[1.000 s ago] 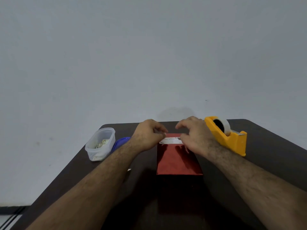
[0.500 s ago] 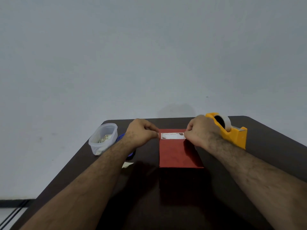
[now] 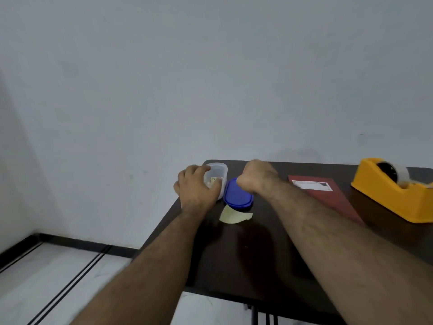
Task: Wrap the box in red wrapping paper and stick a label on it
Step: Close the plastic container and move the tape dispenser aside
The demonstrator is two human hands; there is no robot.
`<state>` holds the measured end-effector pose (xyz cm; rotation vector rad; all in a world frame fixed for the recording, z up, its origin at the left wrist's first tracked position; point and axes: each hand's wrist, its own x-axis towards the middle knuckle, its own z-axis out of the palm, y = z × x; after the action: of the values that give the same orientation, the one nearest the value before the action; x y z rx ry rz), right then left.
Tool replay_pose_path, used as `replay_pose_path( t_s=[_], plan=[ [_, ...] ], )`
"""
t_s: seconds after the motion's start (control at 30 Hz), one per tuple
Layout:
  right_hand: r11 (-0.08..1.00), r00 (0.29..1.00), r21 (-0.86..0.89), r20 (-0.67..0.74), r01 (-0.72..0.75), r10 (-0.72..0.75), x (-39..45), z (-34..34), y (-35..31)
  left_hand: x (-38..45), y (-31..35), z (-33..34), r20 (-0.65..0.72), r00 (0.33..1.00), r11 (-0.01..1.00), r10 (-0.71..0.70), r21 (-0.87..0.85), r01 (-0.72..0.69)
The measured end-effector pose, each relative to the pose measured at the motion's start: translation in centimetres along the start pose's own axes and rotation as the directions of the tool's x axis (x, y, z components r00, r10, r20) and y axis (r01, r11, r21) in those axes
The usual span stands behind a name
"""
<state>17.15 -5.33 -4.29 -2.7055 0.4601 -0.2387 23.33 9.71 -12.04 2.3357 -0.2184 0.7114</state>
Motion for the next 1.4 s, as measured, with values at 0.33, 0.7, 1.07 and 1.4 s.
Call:
replay_pose_path(
  t_s=[0.33, 0.7, 1.07, 1.4],
  plan=[
    [0.912, 0.912, 0.047, -0.042, -0.406, 0.408, 2.8, 7.9, -1.3, 0.9, -2.0, 1.0, 0.232, 0.945, 0.936, -0.231, -0.213, 0.281],
    [0.905, 0.834, 0.346, -0.552, 0.246, -0.016, 3.8, 8.7, -1.8, 0.9, -1.3, 1.4, 0.199, 0.969, 0.957, -0.144, -0.220, 0.187],
    [0.742, 0.946, 0.588, -0.177, 0.322, -0.270, 3.9, 10.0, 0.2, 1.3, -2.1, 1.4, 0.244, 0.963, 0.927, -0.119, -0.320, 0.195],
    [0.519, 0.968, 0.822, -0.143, 0.232, -0.207, 6.6, 10.3, 0.2, 1.2, -2.8, 1.1, 0.279, 0.948, 0.857, -0.156, -0.440, 0.270]
  ],
)
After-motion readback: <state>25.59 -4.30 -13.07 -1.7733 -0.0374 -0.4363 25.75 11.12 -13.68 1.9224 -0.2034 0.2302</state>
